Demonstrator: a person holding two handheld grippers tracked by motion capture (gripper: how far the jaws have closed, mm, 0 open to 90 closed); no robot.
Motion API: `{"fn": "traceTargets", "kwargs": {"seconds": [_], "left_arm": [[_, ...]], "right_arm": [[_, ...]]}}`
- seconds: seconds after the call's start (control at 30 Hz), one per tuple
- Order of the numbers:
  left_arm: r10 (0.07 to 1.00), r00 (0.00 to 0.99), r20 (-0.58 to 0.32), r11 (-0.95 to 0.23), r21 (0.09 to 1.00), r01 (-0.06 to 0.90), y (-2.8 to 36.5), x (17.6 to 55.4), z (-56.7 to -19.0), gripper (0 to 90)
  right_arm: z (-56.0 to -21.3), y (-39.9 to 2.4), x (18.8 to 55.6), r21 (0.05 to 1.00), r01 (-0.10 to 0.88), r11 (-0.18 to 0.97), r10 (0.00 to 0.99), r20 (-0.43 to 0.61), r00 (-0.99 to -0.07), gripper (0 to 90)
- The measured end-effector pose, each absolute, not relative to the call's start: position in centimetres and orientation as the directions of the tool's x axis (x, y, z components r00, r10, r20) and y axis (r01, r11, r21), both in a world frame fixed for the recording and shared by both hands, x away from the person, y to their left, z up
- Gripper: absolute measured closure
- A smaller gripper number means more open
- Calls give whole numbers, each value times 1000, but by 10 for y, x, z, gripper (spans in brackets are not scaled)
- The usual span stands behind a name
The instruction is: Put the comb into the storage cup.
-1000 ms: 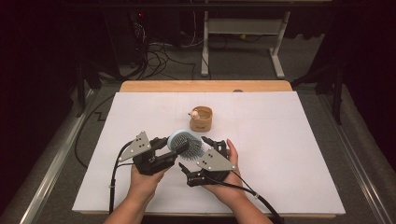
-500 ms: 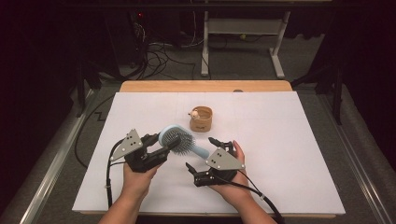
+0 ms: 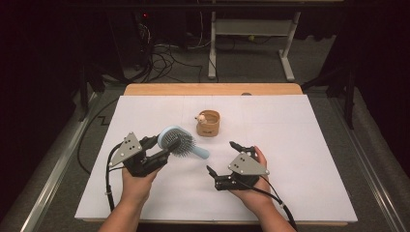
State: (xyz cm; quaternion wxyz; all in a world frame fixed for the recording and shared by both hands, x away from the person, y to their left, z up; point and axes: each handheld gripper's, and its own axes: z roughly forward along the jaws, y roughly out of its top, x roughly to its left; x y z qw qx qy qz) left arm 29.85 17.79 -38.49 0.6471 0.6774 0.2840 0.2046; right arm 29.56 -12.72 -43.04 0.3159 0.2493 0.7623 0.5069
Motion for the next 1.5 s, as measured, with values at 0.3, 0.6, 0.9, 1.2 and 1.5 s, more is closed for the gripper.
{"fn": "traceTargets", "kwargs": {"seconds": [0.3, 0.6, 0.9, 1.2, 1.5], "left_arm": [[665, 741, -90, 1, 993, 119, 185, 300, -384, 570], [688, 722, -68, -19, 993, 112, 190, 300, -382, 570], [706, 706, -60, -27, 993, 111, 196, 301, -382, 570], [729, 682, -49, -41, 992, 115, 201, 302, -383, 570], [745, 666, -41, -46, 993, 113, 207, 302, -382, 570]], "right_arm": [[-436, -154, 301, 938, 135, 319, 725, -150, -672, 22], [-444, -174, 303, 942, 203, 268, 761, -78, -644, 4], [-450, -195, 297, 943, 221, 247, 789, -63, -611, 4], [-456, -214, 294, 944, 236, 231, 813, -54, -580, 4], [-459, -234, 287, 942, 259, 212, 842, -42, -538, 4]]}}
